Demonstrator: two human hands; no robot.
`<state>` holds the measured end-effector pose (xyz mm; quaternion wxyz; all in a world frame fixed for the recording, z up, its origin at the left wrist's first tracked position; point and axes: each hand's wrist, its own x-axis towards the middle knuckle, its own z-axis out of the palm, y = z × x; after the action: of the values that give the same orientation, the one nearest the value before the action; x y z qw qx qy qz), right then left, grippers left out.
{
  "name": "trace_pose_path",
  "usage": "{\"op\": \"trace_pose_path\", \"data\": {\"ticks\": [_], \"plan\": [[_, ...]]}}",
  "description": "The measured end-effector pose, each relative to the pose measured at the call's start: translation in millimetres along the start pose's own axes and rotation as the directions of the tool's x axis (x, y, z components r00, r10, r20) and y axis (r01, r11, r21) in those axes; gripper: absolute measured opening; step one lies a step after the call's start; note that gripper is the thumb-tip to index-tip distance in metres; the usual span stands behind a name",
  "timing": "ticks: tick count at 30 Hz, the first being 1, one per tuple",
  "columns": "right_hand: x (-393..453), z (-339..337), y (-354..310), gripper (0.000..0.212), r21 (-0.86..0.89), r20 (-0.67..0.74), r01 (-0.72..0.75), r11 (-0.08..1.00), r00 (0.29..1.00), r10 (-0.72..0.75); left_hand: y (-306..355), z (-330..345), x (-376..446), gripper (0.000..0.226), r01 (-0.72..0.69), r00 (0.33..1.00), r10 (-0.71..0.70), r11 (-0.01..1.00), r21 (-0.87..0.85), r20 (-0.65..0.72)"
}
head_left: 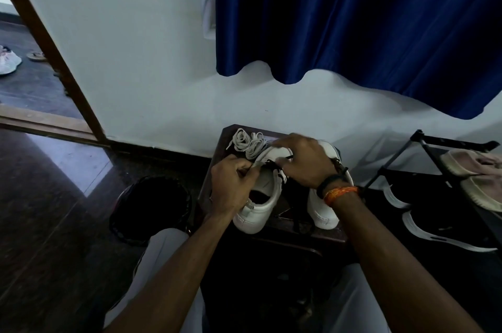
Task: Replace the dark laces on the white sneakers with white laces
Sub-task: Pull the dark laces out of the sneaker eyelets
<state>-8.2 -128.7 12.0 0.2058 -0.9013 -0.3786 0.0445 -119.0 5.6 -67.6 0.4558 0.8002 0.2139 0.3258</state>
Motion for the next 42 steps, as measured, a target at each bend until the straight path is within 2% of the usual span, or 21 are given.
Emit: {"op": "trace_pose_path", "data": {"ticks": [2, 4, 9, 15, 19, 22, 25, 27, 30, 32, 35, 38, 40, 42], "plan": [[4.3, 6.0, -11.4, 0.03, -0.052, 0.107, 0.062, 0.997, 0.993, -0.056, -1.3, -0.3, 0.2, 0.018, -0.005, 1.0, 0.005, 1.0, 0.003, 0.004], [9.0, 8.5, -17.3, 0.025, -0.117, 0.145, 0.062, 0.991, 0.988, -0.045, -1.7, -0.1, 0.2, 0.018, -0.015, 1.0, 0.015, 1.0, 0.01, 0.001], [16.1, 11.5, -19.5, 0.021, -0.239, 0.121, 0.036, 0.97, 0.993, -0.007, 0.7, -0.5, 1.0, 0.022, -0.02, 1.0, 0.02, 0.999, 0.025, 0.001], [5.4, 8.4, -10.7, 0.01, -0.27, -0.08, -0.005, 0.963, 0.997, -0.017, 2.0, -2.2, 2.5, 0.019, -0.024, 0.999, 0.023, 0.998, 0.051, 0.026], [-0.1, -8.0, 3.2, 0.016, -0.111, -0.246, -0.143, 0.984, 0.963, 0.112, -1.6, -2.0, 4.6, 0.024, -0.035, 0.999, 0.034, 0.996, 0.083, 0.01], [-4.2, -11.2, 10.0, 0.017, -0.011, -0.332, -0.227, 0.974, 0.92, 0.211, -1.2, -2.0, 4.7, 0.018, -0.018, 1.0, 0.018, 0.996, 0.091, 0.0], [-5.1, -6.3, 10.1, 0.02, -0.044, -0.219, -0.257, 0.965, 0.945, 0.242, -1.6, -1.6, 5.0, 0.015, -0.009, 1.0, 0.008, 0.996, 0.09, 0.008], [-5.0, -4.3, 3.3, 0.024, -0.068, -0.14, -0.225, 0.972, 0.967, 0.214, -1.6, -1.8, 5.5, 0.016, -0.004, 1.0, 0.002, 0.996, 0.091, 0.017], [-3.7, 0.8, -15.4, 0.031, 0.006, -0.017, -0.025, 1.0, 1.0, 0.025, -1.8, -2.1, 6.2, 0.023, -0.002, 1.0, 0.0, 0.996, 0.092, 0.021], [-0.8, 8.9, -26.6, 0.028, -0.087, 0.049, 0.045, 0.995, 0.998, -0.041, -2.5, -1.2, 7.0, 0.026, -0.002, 1.0, 0.0, 0.995, 0.098, 0.017], [0.3, 18.9, -37.1, 0.024, -0.301, -0.007, 0.031, 0.953, 0.999, -0.035, -2.8, -0.4, 8.1, 0.026, 0.004, 0.999, -0.007, 0.996, 0.094, 0.032], [-3.1, 26.6, -41.2, 0.02, -0.436, -0.072, 0.019, 0.9, 0.996, -0.056, 0.1, -1.5, 10.0, 0.029, 0.007, 0.999, -0.011, 0.996, 0.087, 0.041], [-4.2, 30.0, -36.9, 0.019, -0.415, -0.08, 0.031, 0.909, 0.994, -0.07, 0.7, -1.4, 10.4, 0.029, 0.01, 0.999, -0.014, 0.996, 0.084, 0.049], [-5.0, 28.3, -30.2, 0.014, -0.27, -0.106, -0.009, 0.963, 0.994, -0.02, -1.9, -0.1, 10.9, 0.03, 0.029, 0.998, -0.033, 0.996, 0.082, 0.049]]}}
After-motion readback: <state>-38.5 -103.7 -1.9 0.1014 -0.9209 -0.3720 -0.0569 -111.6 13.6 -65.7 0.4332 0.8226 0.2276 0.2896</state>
